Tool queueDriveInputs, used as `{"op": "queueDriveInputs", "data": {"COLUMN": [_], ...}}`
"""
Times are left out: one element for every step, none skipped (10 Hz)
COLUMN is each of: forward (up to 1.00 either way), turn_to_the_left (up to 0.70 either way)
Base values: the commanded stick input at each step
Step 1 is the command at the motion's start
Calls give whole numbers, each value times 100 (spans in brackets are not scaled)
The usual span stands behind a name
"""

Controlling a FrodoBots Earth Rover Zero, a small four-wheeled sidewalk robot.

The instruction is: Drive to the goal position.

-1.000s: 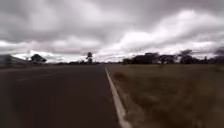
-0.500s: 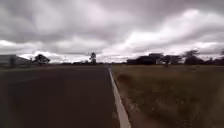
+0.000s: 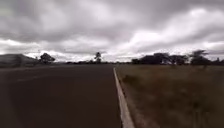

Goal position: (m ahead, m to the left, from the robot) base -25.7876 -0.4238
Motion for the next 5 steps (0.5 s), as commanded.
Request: {"op": "queueDriveInputs", "data": {"forward": [0,0,0,0,0], "turn_to_the_left": [85,85,85,85,85]}}
